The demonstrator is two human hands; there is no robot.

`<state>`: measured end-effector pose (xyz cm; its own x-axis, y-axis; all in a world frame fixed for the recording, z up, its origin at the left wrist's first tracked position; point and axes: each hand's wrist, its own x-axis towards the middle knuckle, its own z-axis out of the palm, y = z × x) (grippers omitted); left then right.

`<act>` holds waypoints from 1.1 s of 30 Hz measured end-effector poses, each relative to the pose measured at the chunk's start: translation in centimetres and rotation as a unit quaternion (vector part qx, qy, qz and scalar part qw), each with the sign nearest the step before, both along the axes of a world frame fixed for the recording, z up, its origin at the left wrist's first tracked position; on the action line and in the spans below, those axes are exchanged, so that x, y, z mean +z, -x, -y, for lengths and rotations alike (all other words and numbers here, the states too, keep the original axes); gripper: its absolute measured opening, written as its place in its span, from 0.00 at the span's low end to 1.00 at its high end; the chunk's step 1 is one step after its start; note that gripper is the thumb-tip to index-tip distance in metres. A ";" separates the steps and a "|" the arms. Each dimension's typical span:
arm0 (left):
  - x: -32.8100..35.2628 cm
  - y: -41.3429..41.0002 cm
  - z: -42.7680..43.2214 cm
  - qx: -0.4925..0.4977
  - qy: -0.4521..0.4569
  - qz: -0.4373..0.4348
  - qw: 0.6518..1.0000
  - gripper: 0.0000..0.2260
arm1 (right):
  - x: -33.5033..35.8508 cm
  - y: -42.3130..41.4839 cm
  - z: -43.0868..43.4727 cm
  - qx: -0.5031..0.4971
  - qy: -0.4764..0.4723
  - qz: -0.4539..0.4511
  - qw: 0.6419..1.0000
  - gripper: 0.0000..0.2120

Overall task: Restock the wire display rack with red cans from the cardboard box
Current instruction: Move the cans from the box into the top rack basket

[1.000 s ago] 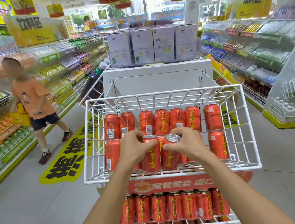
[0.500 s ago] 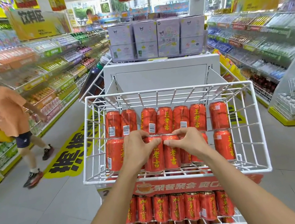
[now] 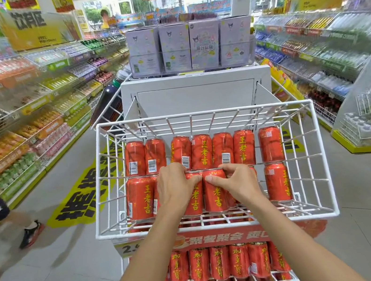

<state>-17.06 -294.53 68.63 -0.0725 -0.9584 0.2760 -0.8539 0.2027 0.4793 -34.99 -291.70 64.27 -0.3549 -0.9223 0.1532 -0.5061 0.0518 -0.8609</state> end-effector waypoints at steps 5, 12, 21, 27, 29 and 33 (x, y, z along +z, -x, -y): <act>-0.6 1.0 0.1 0.020 0.015 0.019 1.000 0.22 | 0.0 0.1 0.0 -0.003 -0.006 -0.015 1.000 0.32; -0.5 1.3 0.0 0.032 0.006 0.022 0.999 0.25 | 0.8 0.4 0.5 0.027 -0.033 -0.057 0.997 0.32; -1.1 1.4 -0.7 0.034 0.056 0.028 0.998 0.19 | 1.3 0.0 -0.3 0.035 -0.031 -0.046 0.998 0.37; -1.2 1.5 -0.9 0.017 0.057 0.007 0.998 0.19 | 1.9 -0.5 -0.9 0.013 -0.040 -0.063 0.997 0.32; -1.0 1.2 -1.0 0.008 0.056 -0.009 0.998 0.19 | 2.3 -0.6 -1.1 0.016 -0.052 -0.094 0.994 0.29; -0.4 0.0 -1.9 -0.020 0.059 -0.022 0.998 0.20 | 3.2 -0.5 -1.8 0.007 -0.027 -0.170 0.985 0.25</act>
